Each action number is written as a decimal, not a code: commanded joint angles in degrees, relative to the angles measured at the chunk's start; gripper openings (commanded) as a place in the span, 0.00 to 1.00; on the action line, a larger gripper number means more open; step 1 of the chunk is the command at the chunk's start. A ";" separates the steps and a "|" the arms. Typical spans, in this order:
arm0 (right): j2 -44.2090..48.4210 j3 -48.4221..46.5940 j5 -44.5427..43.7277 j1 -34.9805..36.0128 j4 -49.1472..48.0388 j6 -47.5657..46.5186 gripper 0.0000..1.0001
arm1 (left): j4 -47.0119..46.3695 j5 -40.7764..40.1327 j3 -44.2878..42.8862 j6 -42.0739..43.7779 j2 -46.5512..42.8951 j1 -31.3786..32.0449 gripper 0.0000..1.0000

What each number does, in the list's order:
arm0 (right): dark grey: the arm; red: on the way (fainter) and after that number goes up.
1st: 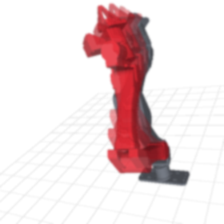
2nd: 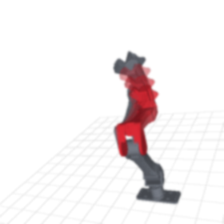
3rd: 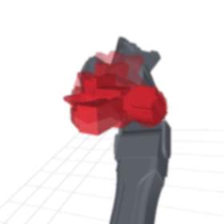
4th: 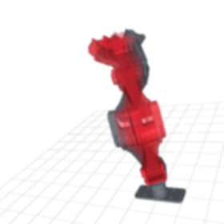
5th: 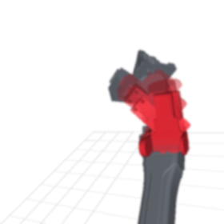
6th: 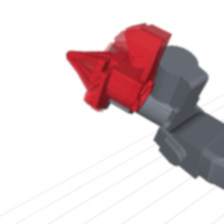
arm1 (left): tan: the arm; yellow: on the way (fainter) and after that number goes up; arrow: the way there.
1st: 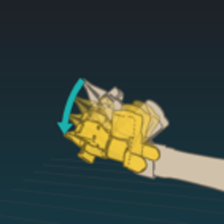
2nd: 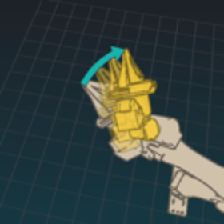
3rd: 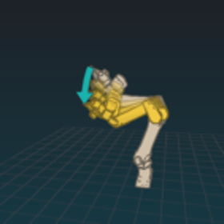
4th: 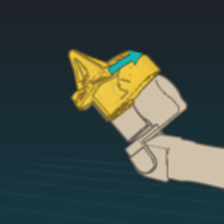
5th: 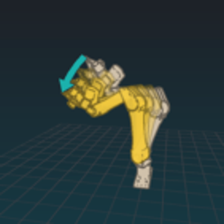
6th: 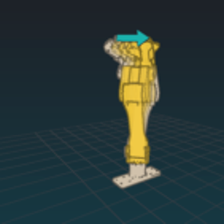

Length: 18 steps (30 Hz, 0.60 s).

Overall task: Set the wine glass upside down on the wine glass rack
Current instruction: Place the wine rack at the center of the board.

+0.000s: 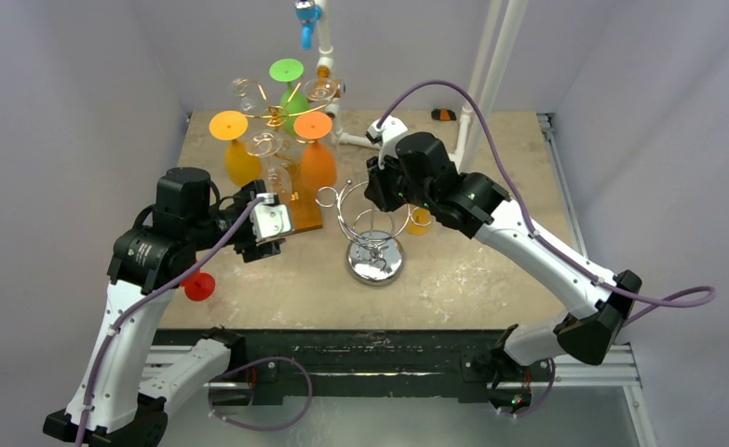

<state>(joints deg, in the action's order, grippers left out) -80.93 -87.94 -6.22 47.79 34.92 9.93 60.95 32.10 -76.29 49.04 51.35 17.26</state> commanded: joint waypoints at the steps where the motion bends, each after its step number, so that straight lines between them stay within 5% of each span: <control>1: 4.85 -2.40 5.95 -1.10 -12.58 -1.17 0.00 | -0.12 0.05 -0.87 0.29 -0.35 -0.12 0.70; 18: 4.68 0.70 3.90 -1.03 -9.36 -4.72 0.00 | -0.03 0.18 -0.46 0.78 -0.56 -0.12 0.70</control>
<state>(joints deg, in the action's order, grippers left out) -80.53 -85.54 -1.98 47.09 32.56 7.62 60.97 31.75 -76.29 49.10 51.00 17.26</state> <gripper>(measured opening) 0.188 0.697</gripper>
